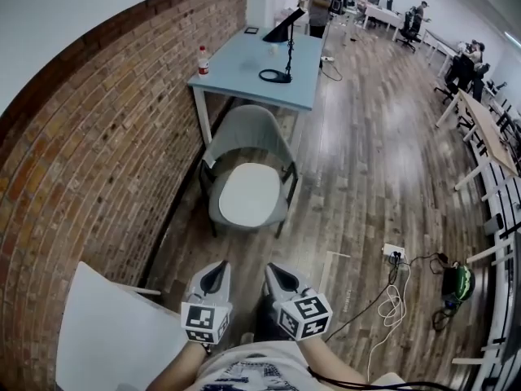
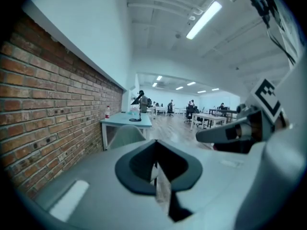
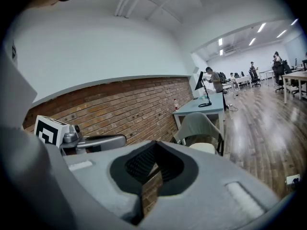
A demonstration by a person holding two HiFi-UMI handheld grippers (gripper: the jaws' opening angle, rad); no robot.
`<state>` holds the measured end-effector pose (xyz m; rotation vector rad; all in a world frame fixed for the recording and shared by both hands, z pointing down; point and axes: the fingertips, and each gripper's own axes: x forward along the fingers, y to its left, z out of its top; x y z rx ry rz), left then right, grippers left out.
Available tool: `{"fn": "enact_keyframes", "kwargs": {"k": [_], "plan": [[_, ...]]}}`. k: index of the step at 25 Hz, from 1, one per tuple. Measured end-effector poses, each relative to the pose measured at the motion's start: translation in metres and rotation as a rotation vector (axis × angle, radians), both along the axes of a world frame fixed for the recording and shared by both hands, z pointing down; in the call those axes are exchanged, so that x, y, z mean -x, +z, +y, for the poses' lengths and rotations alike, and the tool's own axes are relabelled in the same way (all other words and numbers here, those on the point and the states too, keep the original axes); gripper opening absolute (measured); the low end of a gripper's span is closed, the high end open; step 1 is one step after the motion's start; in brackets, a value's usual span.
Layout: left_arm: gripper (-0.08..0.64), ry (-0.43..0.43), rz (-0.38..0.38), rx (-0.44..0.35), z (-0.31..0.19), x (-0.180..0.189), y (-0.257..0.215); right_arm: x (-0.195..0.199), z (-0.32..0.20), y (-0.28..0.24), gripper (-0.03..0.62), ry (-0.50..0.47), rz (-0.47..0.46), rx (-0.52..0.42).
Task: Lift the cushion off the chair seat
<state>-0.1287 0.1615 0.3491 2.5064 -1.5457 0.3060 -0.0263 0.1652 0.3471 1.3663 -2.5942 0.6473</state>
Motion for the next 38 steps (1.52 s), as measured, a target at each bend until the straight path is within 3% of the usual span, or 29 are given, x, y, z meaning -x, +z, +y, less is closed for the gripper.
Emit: {"fn": "enact_keyframes", "kwargs": {"k": [7,17,24,33,38], "plan": [[-0.008,-0.043,-0.008,0.06,-0.094,-0.019,0.02,-0.021,-0.101,0.015,-0.002,-0.049,0.021,0.038],[-0.008,-0.121,-0.062,0.062,-0.222,-0.05,0.033,-0.082,-0.233,0.029,-0.002,-0.082,0.039,0.039],[-0.008,-0.147,-0.101,0.066,-0.256,-0.058,0.038,-0.103,-0.281,0.038,-0.002,-0.099,0.046,0.032],[-0.008,-0.133,-0.119,0.107,-0.299,-0.046,0.088,-0.1,-0.331,0.089,-0.002,-0.083,0.127,0.054],[-0.008,-0.12,-0.132,0.118,-0.334,-0.033,0.14,-0.091,-0.362,0.133,-0.002,-0.057,0.137,0.08]]}}
